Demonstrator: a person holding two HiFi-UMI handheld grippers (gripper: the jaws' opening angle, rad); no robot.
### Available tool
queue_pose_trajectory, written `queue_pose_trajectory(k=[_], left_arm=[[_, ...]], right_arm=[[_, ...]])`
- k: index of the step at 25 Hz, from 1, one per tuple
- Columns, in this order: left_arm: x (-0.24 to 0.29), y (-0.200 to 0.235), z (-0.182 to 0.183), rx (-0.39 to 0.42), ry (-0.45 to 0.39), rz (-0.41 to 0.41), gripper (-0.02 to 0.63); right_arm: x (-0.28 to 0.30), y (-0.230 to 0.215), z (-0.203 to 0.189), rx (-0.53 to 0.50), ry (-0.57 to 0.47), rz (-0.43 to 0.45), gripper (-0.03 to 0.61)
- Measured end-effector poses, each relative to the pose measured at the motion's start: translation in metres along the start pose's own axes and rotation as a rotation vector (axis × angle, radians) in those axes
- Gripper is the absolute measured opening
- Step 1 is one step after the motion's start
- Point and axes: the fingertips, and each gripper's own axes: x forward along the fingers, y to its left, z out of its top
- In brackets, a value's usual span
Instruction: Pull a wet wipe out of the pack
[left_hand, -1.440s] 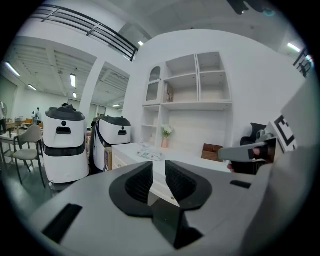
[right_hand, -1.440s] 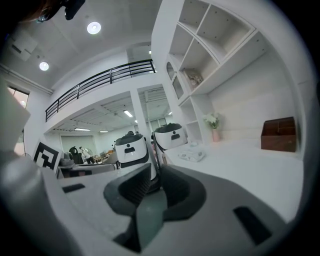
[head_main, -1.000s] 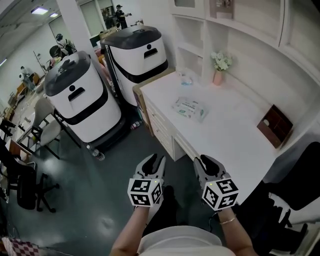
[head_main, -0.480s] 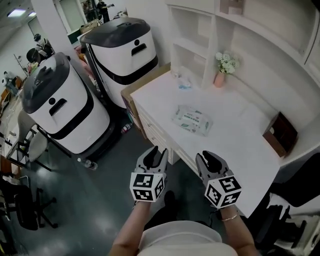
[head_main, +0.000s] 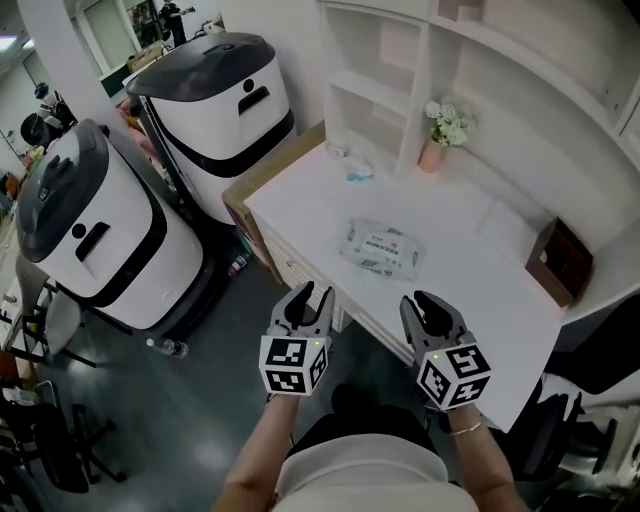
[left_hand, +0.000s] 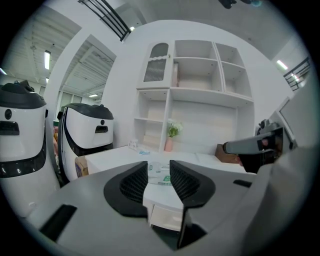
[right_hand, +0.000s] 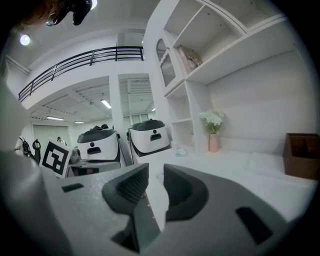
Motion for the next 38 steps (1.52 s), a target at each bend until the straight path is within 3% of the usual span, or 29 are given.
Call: queue_pose_trajectory(k=[12, 30, 38], left_arm=[[0.04, -0.004, -0.013, 0.034, 0.058, -0.049, 0.129], [0.112, -0.005, -0.029, 0.061, 0.162, -0.089, 0.129], [0.136, -0.009, -0.042, 0.081, 0.217, -0.105, 0.129]], right_arm=[[0.017, -0.024, -0.001, -0.059, 0.021, -0.043, 0.08], [0.081, -0.052, -0.003, -0.158, 0.094, 0.005, 0.08], [0.109, -0.055, -0.018, -0.278, 0.167, 0.044, 0.08]])
